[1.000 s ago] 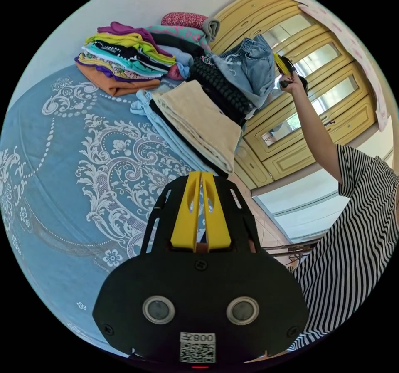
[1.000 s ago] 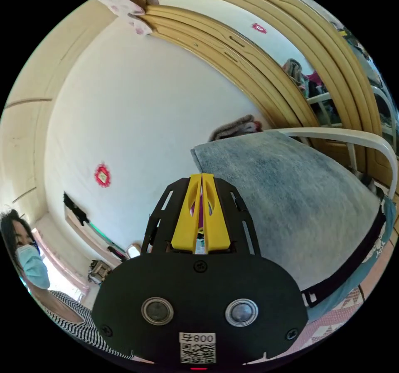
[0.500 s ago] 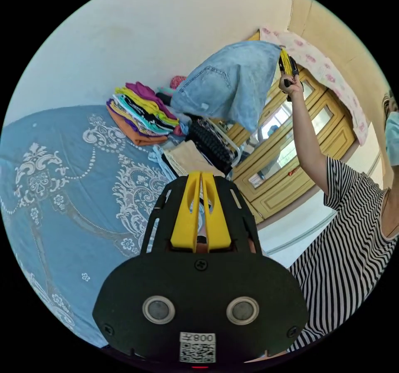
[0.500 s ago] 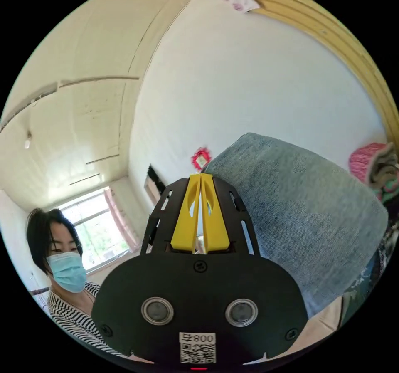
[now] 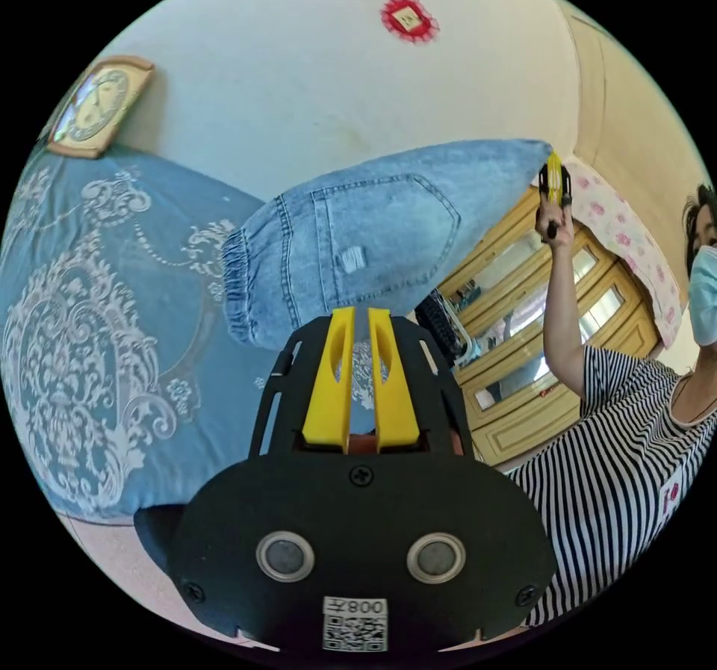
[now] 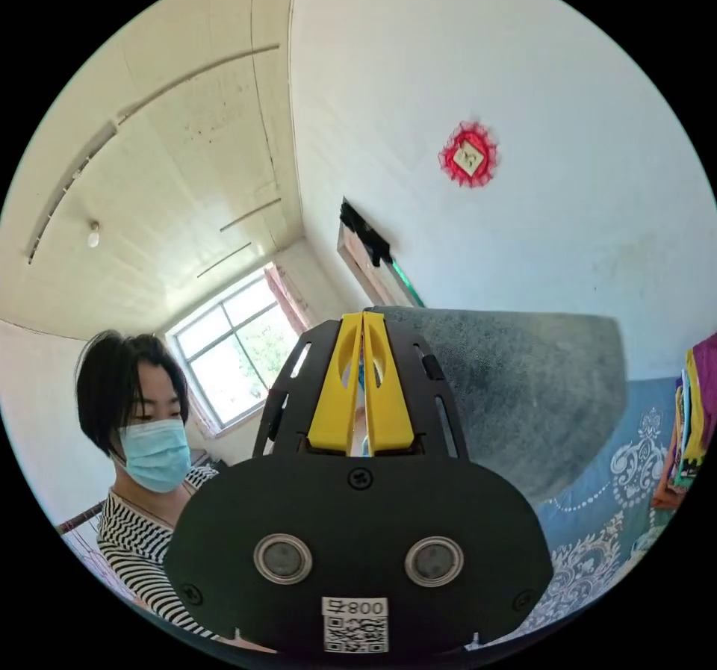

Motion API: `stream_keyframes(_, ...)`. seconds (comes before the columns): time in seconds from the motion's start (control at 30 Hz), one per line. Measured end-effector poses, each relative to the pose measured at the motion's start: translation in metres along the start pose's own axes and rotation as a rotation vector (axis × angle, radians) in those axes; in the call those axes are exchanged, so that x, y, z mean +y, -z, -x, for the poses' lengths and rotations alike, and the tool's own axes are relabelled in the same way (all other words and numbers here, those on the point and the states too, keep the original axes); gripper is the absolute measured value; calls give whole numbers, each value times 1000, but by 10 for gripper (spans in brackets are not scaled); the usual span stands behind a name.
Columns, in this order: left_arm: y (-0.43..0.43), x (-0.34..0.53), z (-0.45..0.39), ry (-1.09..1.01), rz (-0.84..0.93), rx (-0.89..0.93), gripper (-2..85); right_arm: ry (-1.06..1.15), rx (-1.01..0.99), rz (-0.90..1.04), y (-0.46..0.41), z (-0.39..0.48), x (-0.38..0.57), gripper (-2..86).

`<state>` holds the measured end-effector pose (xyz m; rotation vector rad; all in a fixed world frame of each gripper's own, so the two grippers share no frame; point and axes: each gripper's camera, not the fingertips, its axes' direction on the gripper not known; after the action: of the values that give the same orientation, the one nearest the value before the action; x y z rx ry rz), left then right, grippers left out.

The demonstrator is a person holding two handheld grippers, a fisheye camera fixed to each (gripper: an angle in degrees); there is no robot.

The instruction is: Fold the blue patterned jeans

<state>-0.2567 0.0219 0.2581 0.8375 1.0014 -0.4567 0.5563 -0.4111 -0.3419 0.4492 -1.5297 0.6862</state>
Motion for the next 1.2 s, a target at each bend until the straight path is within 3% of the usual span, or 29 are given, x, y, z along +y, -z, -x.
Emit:
stream_keyframes(0.23,116,22,30,172,10,-51,71,-151,-43,173,-75,-73,109,-3)
stream_keyframes(0.57,242,44,30,278,39,21,74,-259,-29,164,-112,-165,192,-3)
stream_keyframes(0.93,378,28,46,341,-33,-36,80,-260,7,109,-125,-260,249,-1)
stream_keyframes(1.2,431,38,77,459,84,-27,92,-277,31,100,-136,-333,288,-1)
